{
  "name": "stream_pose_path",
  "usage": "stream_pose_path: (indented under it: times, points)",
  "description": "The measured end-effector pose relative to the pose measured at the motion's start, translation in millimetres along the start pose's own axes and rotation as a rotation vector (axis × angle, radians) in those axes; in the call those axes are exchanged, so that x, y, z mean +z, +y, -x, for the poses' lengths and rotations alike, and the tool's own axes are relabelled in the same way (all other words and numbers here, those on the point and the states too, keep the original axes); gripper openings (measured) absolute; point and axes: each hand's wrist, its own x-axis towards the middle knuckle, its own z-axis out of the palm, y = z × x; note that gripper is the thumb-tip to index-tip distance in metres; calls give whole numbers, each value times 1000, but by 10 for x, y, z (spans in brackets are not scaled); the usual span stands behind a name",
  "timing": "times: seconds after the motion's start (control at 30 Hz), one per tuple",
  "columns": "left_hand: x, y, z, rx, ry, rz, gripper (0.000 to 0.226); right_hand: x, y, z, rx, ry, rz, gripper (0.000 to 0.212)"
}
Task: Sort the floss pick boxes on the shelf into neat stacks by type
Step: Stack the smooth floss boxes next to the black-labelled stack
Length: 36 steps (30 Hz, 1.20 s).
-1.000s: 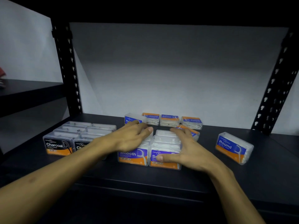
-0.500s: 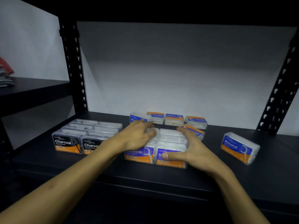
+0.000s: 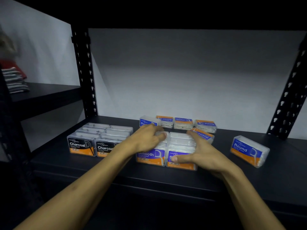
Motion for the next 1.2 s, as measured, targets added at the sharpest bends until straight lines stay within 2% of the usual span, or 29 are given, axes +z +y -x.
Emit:
stream_pose_path:
  times: [0.1, 0.17, 0.27, 0.3, 0.43, 0.5, 0.6, 0.8, 0.97, 1.2]
  points:
    - [-22, 19, 20, -7, -4, 20, 45, 40, 12, 13, -1, 1, -79, 145]
    - [-26, 23, 31, -13, -6, 35, 47, 53, 13, 23, -6, -6, -116, 135]
    - [-21, 21, 39, -20, 7, 38, 50, 80, -7, 58, -34, 2, -168, 79]
    - [-19, 22, 42, -23, 10, 34, 51, 85, 1, 56, -41, 9, -187, 73]
    - [-18, 30, 52, -33, 21, 25, 52, 112, 26, 53, -50, 45, -233, 94]
    - [-16, 31, 57, -34, 24, 23, 52, 125, 40, 43, -46, 40, -252, 118]
    - [-12, 32, 60, -32, 31, 14, 50, 145, 25, 65, -68, 45, -285, 122]
    - [-18, 44, 65, -36, 20, 49, 50, 156, 17, 75, -43, 57, -283, 145]
    - [-33, 45, 53, -37, -20, 49, 49, 153, 14, 74, -51, 80, -248, 125]
    - [-16, 28, 36, -35, -12, 35, 50, 149, -11, 95, -50, 88, -233, 121]
